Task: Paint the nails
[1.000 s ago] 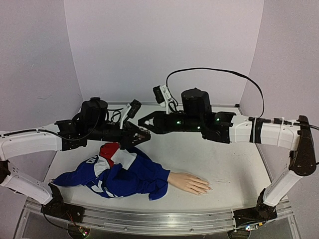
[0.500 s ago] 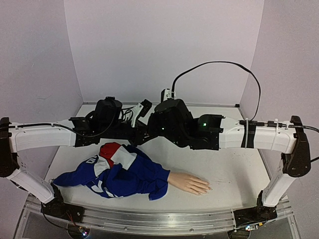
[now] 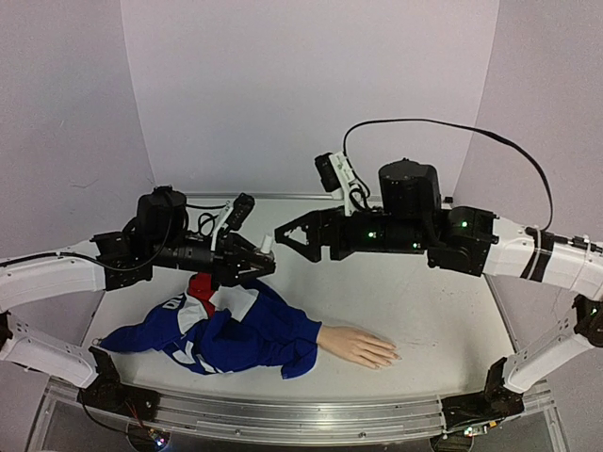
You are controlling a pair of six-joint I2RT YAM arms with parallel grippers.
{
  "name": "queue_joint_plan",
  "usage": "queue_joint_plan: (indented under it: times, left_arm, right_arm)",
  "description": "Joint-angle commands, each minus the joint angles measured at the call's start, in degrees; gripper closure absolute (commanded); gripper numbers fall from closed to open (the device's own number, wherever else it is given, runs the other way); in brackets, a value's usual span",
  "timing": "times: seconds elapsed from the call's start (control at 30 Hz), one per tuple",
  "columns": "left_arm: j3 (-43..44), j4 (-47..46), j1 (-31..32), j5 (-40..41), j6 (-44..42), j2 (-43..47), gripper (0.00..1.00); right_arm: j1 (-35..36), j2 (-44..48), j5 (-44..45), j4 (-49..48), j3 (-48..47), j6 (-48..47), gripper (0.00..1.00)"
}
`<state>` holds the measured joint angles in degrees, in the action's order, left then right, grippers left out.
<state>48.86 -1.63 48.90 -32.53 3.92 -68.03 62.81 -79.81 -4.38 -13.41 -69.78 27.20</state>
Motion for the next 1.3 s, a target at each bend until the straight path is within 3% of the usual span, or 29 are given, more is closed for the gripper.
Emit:
queue_joint_plan:
  times: [0.0, 0.4, 0.63, 0.77, 0.8, 0.83, 0.87, 0.93, 1.0, 1.1, 1.2, 1.27]
  left_arm:
    - [1.40, -2.97, 0.03, -13.42, -1.70, 2.02, 1.00]
    - [2.74, -3.02, 0.05, -19.90, -0.69, 0.60, 1.00]
    - [2.51, -2.81, 0.05, -20.56, -1.01, -0.55, 1.00]
    - [2.75, -2.44, 0.05, -19.77, -1.09, -0.96, 1.00]
    - [2.85, -2.31, 0.05, -18.19, -0.70, -0.96, 1.00]
    - [3.09, -1.99, 0.07, -16.37, -0.30, -1.02, 0.97]
    - [3.23, -1.48, 0.05, -14.16, -0.02, -0.93, 0.84]
    - [3.43, 0.11, 0.03, -9.38, -0.05, -0.49, 0.45]
    - [3.43, 1.23, 0.05, -4.30, -0.33, 0.14, 0.04]
    - [3.71, 4.58, -0.04, 2.24, -1.01, 0.80, 0.01]
    - [3.95, 5.81, -0.03, 6.21, -1.57, 1.60, 0.00]
    - [3.96, 5.93, 0.00, 7.51, -1.63, 2.32, 0.01]
  right_arm:
    - [-0.64, -0.83, -20.38, -7.80, 0.01, -2.61, 0.20]
    - [-0.63, -7.81, -27.81, -7.68, -5.69, -4.36, 0.62]
    - [-0.63, -7.48, -25.71, -7.46, -5.50, -4.79, 0.73]
    - [-0.66, -7.28, -24.92, -6.80, -4.85, -4.93, 1.00]
    - [-0.71, -7.02, -24.39, -6.52, -4.35, -5.02, 1.00]
    - [-0.65, -6.65, -23.65, -6.28, -3.60, -5.16, 1.00]
    - [-0.70, -6.00, -22.07, -5.97, -2.55, -5.33, 1.00]
    - [-0.80, -3.85, -14.10, -4.39, 0.02, -5.46, 1.00]
    - [-1.21, -0.83, -0.45, -1.42, 3.65, -5.13, 1.00]
    - [-2.90, 2.67, 26.80, 7.36, 8.61, -0.85, 1.00]
    - [-10.91, 7.09, 37.72, 12.14, 18.54, 9.56, 1.00]
    - [-17.07, 10.56, 40.53, 14.08, 25.89, 16.46, 1.00]
